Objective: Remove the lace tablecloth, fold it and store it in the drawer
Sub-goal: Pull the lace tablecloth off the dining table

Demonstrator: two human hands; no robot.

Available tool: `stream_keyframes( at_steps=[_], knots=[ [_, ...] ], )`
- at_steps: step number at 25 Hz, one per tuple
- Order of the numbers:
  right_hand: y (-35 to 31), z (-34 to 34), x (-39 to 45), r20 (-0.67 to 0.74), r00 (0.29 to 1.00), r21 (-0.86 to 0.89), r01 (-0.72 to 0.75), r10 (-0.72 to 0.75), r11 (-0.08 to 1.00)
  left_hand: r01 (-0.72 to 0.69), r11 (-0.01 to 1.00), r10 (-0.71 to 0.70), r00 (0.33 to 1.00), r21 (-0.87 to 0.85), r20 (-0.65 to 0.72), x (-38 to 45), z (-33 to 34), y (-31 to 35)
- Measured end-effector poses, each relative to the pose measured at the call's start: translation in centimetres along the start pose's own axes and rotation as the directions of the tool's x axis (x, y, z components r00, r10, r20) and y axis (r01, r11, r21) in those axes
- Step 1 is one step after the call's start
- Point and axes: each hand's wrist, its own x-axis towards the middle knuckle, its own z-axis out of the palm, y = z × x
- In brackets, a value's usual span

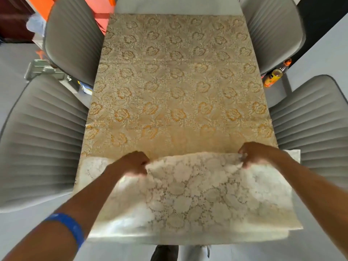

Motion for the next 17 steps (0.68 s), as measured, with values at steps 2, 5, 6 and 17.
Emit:
stream_keyframes(
  at_steps=[2, 5, 6, 17],
  knots=[
    [-1.0, -4.3, 0.5, -0.596, 0.802, -0.044, -0.075, 0.034, 0.996, 0.18, 0.984, -0.143, 0.828, 0.015, -0.543, 1.9, -5.8, -0.4],
    [-3.9, -5.8, -0.7, -0.794, 0.603, 0.022, -0.095, 0.075, 0.995, 0.292, 0.956, -0.208, 0.636, -0.018, -0.743, 1.7, -7.7, 1.7],
    [-4.6, -4.1, -1.2, -0.781, 0.623, -0.011, -0.06, 0.029, 0.998, 0.222, 0.974, -0.125, 0.677, 0.039, -0.725, 1.2, -6.0, 2.9],
    [-7.3, 8.4, 1.3, -0.67, 0.734, -0.21, -0.037, -0.116, 0.977, 0.184, 0.953, 0.0, 0.794, 0.239, -0.608, 3.2, 6.2, 5.4]
  ],
)
